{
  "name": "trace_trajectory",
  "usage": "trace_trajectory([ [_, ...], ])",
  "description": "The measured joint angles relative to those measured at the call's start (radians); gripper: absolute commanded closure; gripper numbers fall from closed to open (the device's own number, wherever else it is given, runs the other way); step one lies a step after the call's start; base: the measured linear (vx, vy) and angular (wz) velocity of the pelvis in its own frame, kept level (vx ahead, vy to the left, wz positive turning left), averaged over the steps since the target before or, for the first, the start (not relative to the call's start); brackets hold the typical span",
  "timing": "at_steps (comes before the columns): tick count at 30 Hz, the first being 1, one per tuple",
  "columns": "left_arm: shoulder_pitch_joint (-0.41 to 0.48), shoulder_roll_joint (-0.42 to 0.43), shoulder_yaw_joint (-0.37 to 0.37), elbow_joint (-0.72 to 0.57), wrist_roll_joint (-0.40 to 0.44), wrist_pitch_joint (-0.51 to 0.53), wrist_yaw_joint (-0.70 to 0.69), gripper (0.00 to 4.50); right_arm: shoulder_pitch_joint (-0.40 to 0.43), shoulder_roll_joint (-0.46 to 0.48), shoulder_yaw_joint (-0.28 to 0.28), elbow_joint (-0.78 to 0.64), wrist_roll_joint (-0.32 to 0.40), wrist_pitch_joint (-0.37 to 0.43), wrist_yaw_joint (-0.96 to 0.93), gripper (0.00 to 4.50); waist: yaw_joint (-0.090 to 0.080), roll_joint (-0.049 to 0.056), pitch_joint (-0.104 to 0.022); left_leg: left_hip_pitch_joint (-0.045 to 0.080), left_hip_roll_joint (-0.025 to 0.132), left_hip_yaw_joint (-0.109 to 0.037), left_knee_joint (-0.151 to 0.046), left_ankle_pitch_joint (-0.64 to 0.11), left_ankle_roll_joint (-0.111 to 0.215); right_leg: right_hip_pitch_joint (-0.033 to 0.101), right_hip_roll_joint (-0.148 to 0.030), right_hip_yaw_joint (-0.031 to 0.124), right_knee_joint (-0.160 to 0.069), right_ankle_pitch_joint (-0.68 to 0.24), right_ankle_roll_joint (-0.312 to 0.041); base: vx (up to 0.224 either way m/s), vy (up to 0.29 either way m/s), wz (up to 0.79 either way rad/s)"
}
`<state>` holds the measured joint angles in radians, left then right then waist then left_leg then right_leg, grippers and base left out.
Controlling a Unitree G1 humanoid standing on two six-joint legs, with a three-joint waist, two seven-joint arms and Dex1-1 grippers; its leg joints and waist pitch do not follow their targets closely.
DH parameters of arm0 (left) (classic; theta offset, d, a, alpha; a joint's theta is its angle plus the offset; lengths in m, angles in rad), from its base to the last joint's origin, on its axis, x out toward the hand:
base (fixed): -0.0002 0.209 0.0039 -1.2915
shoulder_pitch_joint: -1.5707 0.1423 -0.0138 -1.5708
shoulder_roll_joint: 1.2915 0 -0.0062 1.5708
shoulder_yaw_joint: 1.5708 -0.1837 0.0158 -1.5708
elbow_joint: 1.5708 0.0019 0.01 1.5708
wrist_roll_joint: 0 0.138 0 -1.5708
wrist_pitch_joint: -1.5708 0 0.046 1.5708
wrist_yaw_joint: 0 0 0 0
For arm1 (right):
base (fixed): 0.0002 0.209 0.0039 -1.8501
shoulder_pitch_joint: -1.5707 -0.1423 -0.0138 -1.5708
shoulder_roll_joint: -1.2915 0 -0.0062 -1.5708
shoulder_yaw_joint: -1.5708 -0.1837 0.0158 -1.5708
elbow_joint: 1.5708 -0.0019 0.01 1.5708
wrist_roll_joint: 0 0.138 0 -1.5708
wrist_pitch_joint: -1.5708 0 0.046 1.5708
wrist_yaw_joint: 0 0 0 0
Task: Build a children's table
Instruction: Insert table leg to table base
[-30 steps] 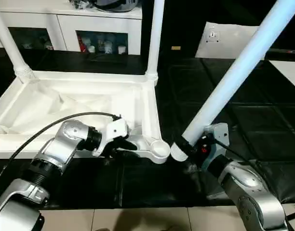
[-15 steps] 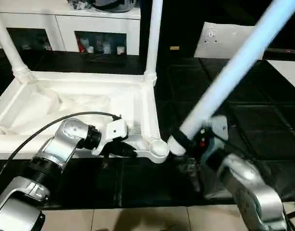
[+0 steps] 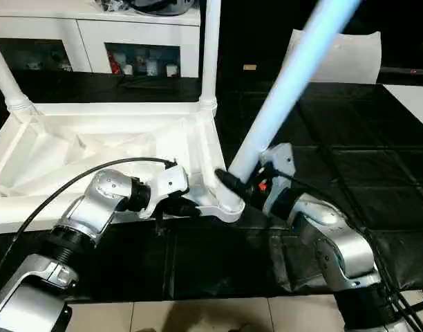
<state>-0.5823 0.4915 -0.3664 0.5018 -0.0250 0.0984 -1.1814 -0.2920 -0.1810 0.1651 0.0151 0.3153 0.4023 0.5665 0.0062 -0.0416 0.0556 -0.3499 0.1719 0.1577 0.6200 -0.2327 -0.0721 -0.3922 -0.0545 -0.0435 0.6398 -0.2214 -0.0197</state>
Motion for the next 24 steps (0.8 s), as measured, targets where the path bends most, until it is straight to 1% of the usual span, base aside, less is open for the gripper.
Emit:
trace_trajectory([
  [4,0.007,0.003,0.007,-0.002,-0.001,-0.007,-0.01,4.5,-0.035,-0.011,0.001,0.068,-0.006,-0.016,0.039,2.57,-0.003,-0.001,0.0,0.0,0.0,0.001,0.0,0.0,0.0,-0.001,0.0,0.001,0.001,0.0,0.0,0.0,0.0,0.0],
  [10,0.009,0.003,0.01,-0.006,-0.001,-0.008,-0.013,4.5,-0.052,-0.04,0.008,0.087,-0.01,-0.023,0.093,2.57,-0.002,-0.003,0.0,0.0,0.0,0.003,-0.001,0.0,0.001,-0.003,0.0,0.001,0.001,0.0,0.0,0.0,0.0,0.0],
  [16,0.0,-0.001,0.011,0.015,0.001,-0.014,-0.017,4.5,-0.064,-0.057,0.027,0.112,-0.033,-0.043,0.124,2.57,-0.002,-0.005,-0.001,0.0,0.001,0.004,-0.001,0.001,0.003,-0.003,0.0,0.002,0.002,0.0,0.0,0.0,0.0,0.0],
  [21,-0.005,-0.003,0.011,0.022,0.003,-0.016,-0.023,4.5,-0.068,-0.059,0.03,0.112,-0.039,-0.041,0.133,2.57,-0.001,-0.005,-0.001,0.0,0.001,0.004,-0.001,0.001,0.003,-0.003,0.0,0.002,0.002,0.0,0.0,0.0,0.0,0.0],
  [24,-0.005,-0.003,0.011,0.022,0.003,-0.016,-0.027,4.5,-0.07,-0.058,0.03,0.125,-0.043,-0.054,0.139,2.57,-0.001,-0.005,-0.001,0.0,0.001,0.004,-0.001,0.001,0.003,-0.003,0.0,0.002,0.002,0.0,0.0,0.0,0.0,0.0],
])
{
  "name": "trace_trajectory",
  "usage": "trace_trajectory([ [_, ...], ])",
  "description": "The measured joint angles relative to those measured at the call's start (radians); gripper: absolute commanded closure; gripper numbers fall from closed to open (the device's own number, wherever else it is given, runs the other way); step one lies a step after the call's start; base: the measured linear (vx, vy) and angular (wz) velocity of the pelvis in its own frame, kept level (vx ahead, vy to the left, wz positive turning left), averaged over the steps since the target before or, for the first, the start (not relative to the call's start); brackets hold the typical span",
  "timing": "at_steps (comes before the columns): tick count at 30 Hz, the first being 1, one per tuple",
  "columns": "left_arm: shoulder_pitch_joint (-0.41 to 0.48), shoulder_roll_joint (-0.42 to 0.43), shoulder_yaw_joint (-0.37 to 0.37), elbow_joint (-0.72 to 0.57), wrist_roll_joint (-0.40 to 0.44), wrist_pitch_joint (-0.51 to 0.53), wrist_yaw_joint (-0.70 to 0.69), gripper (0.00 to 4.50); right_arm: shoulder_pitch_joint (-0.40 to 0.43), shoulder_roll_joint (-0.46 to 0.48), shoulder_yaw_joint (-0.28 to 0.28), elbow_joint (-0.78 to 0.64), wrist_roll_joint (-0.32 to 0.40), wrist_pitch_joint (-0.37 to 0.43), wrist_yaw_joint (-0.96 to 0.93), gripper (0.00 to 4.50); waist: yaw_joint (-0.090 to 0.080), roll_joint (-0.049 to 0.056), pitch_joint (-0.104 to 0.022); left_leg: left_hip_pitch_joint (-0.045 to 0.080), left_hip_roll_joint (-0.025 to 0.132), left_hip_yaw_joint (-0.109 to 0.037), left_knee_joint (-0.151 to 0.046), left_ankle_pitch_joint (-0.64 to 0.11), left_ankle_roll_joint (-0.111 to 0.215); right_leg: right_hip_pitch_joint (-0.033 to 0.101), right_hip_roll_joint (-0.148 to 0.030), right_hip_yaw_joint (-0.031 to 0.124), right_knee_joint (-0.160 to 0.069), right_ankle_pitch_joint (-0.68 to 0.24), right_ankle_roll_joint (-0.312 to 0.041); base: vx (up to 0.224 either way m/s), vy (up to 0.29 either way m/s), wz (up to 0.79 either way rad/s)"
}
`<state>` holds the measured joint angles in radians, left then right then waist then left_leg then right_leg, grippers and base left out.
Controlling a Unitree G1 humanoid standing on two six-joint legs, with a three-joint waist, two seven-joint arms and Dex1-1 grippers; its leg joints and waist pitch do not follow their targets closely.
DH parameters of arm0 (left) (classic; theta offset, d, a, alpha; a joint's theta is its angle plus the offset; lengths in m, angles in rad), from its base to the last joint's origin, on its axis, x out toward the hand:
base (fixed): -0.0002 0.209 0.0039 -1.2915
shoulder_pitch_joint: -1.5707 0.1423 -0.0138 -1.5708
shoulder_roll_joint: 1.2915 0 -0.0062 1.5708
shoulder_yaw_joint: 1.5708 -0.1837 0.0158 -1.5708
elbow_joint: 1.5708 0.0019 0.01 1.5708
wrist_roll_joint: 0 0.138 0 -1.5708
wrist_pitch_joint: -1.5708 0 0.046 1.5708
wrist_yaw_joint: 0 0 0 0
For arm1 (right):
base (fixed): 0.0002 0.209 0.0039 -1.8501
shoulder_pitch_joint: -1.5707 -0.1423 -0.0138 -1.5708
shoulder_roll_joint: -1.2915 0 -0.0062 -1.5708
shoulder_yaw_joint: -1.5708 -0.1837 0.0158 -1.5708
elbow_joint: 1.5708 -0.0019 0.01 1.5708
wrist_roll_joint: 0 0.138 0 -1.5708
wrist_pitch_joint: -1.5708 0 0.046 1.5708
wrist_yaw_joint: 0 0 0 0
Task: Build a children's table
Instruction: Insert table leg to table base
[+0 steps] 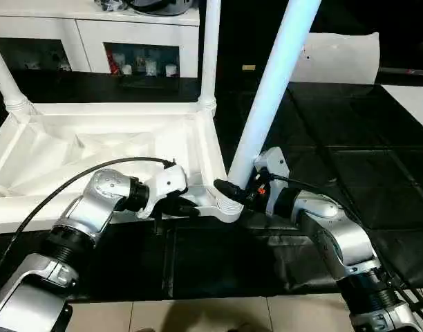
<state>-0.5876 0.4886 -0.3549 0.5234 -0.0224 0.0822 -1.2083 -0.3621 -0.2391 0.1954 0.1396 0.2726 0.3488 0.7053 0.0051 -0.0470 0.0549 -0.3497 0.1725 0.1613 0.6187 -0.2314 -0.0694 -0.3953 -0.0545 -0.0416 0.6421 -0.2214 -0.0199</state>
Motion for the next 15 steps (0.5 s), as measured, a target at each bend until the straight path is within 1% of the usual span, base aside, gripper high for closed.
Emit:
trace_trajectory([
  [4,-0.001,0.001,0.0,0.004,0.0,0.0,-0.002,4.5,-0.02,0.017,-0.001,0.044,-0.005,-0.026,0.011,2.57,-0.001,-0.002,-0.001,0.0,0.0,0.0,0.0,0.0,0.0,0.0,0.0,0.0,0.001,0.0,0.0,0.0,0.0,0.0],
  [9,-0.001,0.003,0.005,0.007,0.004,0.0,-0.002,4.5,-0.03,0.036,-0.015,0.077,0.005,-0.029,0.017,2.57,-0.005,-0.004,-0.001,0.001,0.0,0.0,0.0,0.001,-0.001,0.0,0.0,0.0,0.001,0.001,-0.002,0.0,0.0,0.0],
  [12,-0.001,0.004,0.006,0.007,0.005,0.001,-0.001,4.5,-0.03,0.047,-0.033,0.094,0.02,-0.033,0.021,2.57,-0.005,-0.006,-0.001,0.001,0.0,0.0,0.0,0.001,-0.002,0.0,0.0,0.0,0.002,0.002,-0.003,0.0,0.0,0.0],
  [15,-0.001,0.003,0.006,0.006,0.005,0.001,-0.008,4.5,-0.021,0.067,-0.071,0.115,0.053,-0.034,0.015,2.57,-0.002,-0.005,-0.001,0.0,0.0,0.0,0.0,0.001,-0.002,-0.001,0.0,0.0,0.002,0.002,-0.003,0.0,0.0,0.0],
])
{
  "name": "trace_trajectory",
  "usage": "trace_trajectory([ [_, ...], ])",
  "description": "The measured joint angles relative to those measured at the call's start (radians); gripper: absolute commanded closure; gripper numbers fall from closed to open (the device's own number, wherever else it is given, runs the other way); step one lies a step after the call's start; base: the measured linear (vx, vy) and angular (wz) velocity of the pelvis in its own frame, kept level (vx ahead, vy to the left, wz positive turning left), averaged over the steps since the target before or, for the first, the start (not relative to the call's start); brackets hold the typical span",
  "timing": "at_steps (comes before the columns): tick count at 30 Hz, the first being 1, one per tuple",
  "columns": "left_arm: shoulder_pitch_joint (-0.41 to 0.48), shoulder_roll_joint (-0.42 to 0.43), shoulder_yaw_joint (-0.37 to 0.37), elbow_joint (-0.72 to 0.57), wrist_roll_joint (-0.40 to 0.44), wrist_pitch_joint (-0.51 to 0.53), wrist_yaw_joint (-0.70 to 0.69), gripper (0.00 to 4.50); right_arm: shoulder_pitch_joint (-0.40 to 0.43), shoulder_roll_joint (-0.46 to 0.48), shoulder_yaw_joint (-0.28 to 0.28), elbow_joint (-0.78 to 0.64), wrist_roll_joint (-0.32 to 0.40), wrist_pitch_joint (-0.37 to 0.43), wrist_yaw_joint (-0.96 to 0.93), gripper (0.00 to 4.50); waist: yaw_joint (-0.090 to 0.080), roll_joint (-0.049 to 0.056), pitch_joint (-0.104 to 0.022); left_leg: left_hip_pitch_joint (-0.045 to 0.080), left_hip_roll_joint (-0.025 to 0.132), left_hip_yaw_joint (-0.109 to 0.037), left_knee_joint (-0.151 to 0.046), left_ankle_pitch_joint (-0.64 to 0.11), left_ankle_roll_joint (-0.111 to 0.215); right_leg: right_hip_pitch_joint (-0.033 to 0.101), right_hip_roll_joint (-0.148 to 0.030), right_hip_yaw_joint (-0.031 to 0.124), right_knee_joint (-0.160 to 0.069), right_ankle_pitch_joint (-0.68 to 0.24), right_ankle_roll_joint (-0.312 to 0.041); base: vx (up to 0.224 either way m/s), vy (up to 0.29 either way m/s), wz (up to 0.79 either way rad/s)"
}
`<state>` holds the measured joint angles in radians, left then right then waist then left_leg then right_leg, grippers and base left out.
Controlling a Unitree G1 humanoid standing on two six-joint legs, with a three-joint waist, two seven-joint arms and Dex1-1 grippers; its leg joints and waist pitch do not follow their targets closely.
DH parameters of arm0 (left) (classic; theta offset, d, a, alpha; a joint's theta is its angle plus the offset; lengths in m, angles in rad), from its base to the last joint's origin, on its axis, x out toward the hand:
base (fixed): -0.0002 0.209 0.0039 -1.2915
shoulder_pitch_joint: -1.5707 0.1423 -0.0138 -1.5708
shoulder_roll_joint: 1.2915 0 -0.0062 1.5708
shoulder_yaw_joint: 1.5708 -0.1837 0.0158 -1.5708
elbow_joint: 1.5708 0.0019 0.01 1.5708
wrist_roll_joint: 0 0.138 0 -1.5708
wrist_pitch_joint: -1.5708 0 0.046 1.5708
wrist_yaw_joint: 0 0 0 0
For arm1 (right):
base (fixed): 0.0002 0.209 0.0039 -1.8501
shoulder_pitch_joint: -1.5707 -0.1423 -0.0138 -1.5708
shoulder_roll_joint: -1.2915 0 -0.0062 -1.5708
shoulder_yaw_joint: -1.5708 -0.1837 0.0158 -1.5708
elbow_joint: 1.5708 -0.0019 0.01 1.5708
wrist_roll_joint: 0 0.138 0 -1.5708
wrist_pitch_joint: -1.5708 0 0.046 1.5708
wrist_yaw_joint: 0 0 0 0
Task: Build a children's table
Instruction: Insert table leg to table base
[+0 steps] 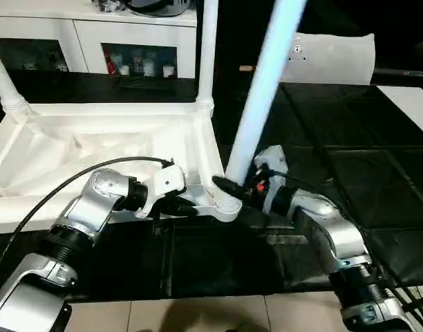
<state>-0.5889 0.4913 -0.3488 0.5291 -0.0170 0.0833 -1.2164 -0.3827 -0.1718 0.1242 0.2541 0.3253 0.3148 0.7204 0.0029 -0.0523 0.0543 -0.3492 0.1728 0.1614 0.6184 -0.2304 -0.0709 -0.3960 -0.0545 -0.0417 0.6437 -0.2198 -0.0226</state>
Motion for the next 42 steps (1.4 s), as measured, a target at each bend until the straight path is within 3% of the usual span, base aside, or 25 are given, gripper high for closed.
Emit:
trace_trajectory([
  [10,0.0,-0.003,-0.001,-0.002,0.001,-0.002,-0.013,4.5,0.117,0.014,-0.025,-0.049,0.026,-0.091,-0.015,2.6,0.008,0.003,0.0,0.0,0.0,0.001,-0.005,0.0,0.0,0.0,0.0,0.0,-0.003,0.0,0.0,0.0,0.0,0.0],
  [16,0.0,-0.006,-0.002,-0.001,0.009,-0.016,-0.013,4.5,0.134,-0.041,0.062,-0.084,-0.085,-0.198,-0.015,2.6,0.013,0.003,-0.001,0.001,0.0,0.001,-0.006,0.0,0.0,0.0,0.0,0.0,-0.004,0.0,0.0,0.0,0.0,0.0],
  [20,0.0,-0.005,-0.002,0.0,0.011,-0.02,-0.014,4.5,0.113,-0.042,0.075,-0.073,-0.103,-0.207,-0.003,2.6,0.012,0.003,-0.001,0.001,0.0,0.001,-0.006,0.0,0.0,0.0,0.0,0.0,-0.004,0.0,0.0,0.0,0.0,0.0],
  [27,0.0,0.001,-0.003,0.003,0.018,-0.029,-0.021,4.5,0.053,-0.056,0.097,-0.014,-0.118,-0.208,0.063,2.6,0.003,-0.007,-0.004,0.001,0.0,0.001,-0.006,0.001,-0.001,0.0,0.0,0.0,-0.004,0.0,-0.001,0.0,0.0,0.0],
  [34,-0.005,0.012,-0.022,0.004,0.024,-0.07,-0.088,4.5,0.051,-0.089,0.113,-0.012,-0.101,-0.205,0.185,2.6,0.008,-0.019,-0.013,0.002,0.0,0.002,-0.016,0.003,0.002,0.001,0.0,-0.002,-0.012,0.0,-0.001,0.0,0.0,0.0],
  [42,-0.032,0.013,-0.033,0.05,0.042,-0.108,-0.114,4.5,0.059,-0.093,0.114,-0.027,-0.101,-0.198,0.209,2.6,0.017,-0.02,-0.012,0.004,0.0,0.002,-0.018,0.001,-0.001,0.002,0.0,-0.002,-0.013,0.0,-0.001,0.0,0.0,0.0],
])
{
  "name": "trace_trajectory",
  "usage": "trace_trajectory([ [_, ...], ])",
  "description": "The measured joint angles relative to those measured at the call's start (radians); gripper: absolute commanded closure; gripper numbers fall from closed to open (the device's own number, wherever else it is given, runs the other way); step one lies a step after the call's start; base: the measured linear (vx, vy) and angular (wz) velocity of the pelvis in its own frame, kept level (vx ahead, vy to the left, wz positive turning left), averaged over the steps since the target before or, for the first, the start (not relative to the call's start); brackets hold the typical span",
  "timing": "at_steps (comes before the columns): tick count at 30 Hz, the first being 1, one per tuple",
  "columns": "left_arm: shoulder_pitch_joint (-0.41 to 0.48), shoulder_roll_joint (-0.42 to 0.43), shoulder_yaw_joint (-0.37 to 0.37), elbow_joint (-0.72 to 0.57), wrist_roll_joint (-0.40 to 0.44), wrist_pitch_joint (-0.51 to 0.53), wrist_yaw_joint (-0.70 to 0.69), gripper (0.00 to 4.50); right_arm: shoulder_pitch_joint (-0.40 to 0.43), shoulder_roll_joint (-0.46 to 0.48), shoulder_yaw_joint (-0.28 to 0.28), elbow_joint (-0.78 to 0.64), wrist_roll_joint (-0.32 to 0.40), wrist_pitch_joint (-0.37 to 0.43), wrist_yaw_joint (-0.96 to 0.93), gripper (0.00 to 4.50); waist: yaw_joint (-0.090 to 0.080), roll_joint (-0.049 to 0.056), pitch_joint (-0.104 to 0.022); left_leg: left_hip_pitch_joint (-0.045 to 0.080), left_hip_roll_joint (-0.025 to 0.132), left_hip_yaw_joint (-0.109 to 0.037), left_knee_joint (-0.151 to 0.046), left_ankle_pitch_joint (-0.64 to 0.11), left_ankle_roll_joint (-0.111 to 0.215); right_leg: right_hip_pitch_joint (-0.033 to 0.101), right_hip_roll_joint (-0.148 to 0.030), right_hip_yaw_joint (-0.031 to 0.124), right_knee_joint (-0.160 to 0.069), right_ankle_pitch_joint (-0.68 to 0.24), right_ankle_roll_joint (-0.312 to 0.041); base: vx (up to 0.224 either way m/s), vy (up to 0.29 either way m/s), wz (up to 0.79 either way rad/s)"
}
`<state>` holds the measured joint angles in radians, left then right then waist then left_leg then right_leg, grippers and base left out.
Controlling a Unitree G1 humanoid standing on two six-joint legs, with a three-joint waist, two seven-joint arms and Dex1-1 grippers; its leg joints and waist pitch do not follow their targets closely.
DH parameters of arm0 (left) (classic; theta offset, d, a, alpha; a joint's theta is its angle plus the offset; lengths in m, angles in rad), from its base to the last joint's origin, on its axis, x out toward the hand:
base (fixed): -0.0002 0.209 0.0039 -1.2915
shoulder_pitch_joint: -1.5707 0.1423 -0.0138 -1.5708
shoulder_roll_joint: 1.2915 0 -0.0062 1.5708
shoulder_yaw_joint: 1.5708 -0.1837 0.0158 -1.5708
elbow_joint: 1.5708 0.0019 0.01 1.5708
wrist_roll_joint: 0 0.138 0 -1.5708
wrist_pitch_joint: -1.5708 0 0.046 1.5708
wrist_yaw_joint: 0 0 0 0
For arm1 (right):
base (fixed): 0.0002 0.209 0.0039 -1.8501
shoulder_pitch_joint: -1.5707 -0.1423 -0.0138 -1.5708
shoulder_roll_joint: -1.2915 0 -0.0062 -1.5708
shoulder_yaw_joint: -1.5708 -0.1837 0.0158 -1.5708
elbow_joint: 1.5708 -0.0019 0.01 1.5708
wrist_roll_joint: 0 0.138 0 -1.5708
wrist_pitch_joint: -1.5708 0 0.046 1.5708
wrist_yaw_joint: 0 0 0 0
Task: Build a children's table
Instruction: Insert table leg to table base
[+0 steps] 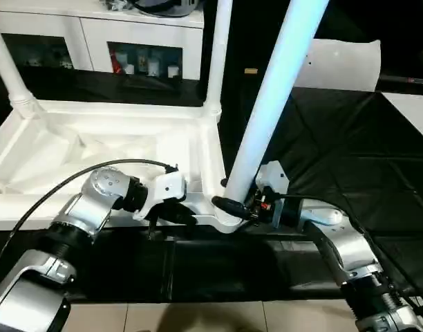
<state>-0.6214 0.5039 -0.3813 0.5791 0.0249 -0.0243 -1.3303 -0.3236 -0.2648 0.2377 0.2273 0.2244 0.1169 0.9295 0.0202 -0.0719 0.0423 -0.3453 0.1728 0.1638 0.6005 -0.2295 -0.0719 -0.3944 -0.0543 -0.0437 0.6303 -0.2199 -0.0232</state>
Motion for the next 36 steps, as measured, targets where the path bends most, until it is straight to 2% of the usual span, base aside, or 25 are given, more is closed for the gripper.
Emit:
trace_trajectory([
  [5,-0.002,0.005,-0.001,0.017,0.01,-0.02,0.0,4.5,0.004,0.016,0.0,0.003,-0.003,0.0,-0.002,2.6,0.003,0.001,0.003,0.014,0.0,0.001,-0.004,0.0,-0.002,0.01,0.0,0.0,-0.001,-0.003,0.001,0.0,0.0,0.0],
  [9,0.018,0.018,0.012,-0.024,0.011,0.029,0.029,4.5,-0.003,0.065,-0.007,0.038,-0.009,-0.021,-0.064,2.6,-0.004,0.0,0.004,0.016,0.0,0.001,-0.008,0.001,-0.005,0.01,0.0,0.001,-0.001,-0.004,0.003,0.0,0.0,0.0],
  [12,0.052,0.022,0.037,-0.091,0.009,0.107,0.073,4.5,-0.008,0.097,-0.014,0.059,-0.023,-0.04,-0.118,2.6,-0.016,0.005,0.007,0.015,0.0,0.001,-0.009,0.002,-0.005,0.01,0.0,0.0,-0.001,-0.004,0.003,0.0,0.0,0.0],
  [13,0.096,0.016,0.068,-0.169,0.008,0.189,0.118,4.5,-0.02,0.122,-0.019,0.08,-0.027,-0.042,-0.158,2.6,-0.024,0.009,0.01,0.016,0.0,0.001,-0.009,0.003,-0.006,0.01,0.0,0.001,-0.001,-0.004,0.003,0.0,0.0,0.0],
  [16,0.165,-0.018,0.109,-0.321,0.011,0.362,0.233,4.5,-0.053,0.179,-0.053,0.137,-0.039,-0.054,-0.27,2.6,-0.044,0.01,0.014,0.014,0.0,0.003,-0.008,0.003,-0.007,0.007,0.0,0.001,-0.005,-0.004,0.002,0.0,0.0,0.0],
  [18,0.197,-0.063,0.125,-0.385,0.021,0.428,0.309,4.5,-0.087,0.199,-0.066,0.175,-0.057,-0.06,-0.332,2.6,-0.052,0.011,0.015,0.012,0.0,0.005,-0.008,0.003,-0.006,0.005,-0.001,0.001,-0.008,0.0,-0.004,0.0,0.0,0.0],
  [23,0.227,-0.132,0.135,-0.47,0.049,0.53,0.426,4.5,-0.143,0.237,-0.088,0.235,-0.078,-0.065,-0.435,2.6,-0.042,0.016,0.018,0.012,0.001,0.005,-0.016,0.002,-0.005,0.004,0.0,0.0,-0.011,0.002,-0.007,0.0,0.0,0.0],
  [25,0.23,-0.156,0.133,-0.497,0.071,0.572,0.471,4.5,-0.162,0.258,-0.106,0.264,-0.079,-0.067,-0.474,2.6,-0.042,0.015,0.019,0.011,0.002,0.005,-0.016,0.002,-0.005,0.003,0.001,-0.001,-0.012,0.002,-0.006,0.0,0.0,0.0],
  [33,0.211,-0.143,0.101,-0.498,0.097,0.576,0.506,4.5,-0.18,0.285,-0.133,0.296,-0.077,-0.073,-0.519,2.6,-0.045,0.009,0.02,0.011,0.002,0.006,-0.017,0.002,-0.005,0.004,0.002,0.0,-0.015,0.002,-0.007,0.0,0.0,0.0],
  [34,0.207,-0.14,0.101,-0.495,0.099,0.571,0.507,4.5,-0.18,0.287,-0.137,0.298,-0.074,-0.073,-0.517,2.04,-0.044,0.009,0.02,0.011,0.002,0.006,-0.017,0.002,-0.005,0.004,0.002,0.0,-0.015,0.002,-0.007,0.0,0.0,0.0],
  [36,0.206,-0.139,0.098,-0.491,0.107,0.561,0.51,4.5,-0.18,0.289,-0.144,0.303,-0.068,-0.071,-0.511,1.9,-0.043,0.009,0.021,0.011,0.002,0.006,-0.017,0.002,-0.005,0.004,0.002,0.0,-0.015,0.002,-0.007,0.0,0.0,0.0],
])
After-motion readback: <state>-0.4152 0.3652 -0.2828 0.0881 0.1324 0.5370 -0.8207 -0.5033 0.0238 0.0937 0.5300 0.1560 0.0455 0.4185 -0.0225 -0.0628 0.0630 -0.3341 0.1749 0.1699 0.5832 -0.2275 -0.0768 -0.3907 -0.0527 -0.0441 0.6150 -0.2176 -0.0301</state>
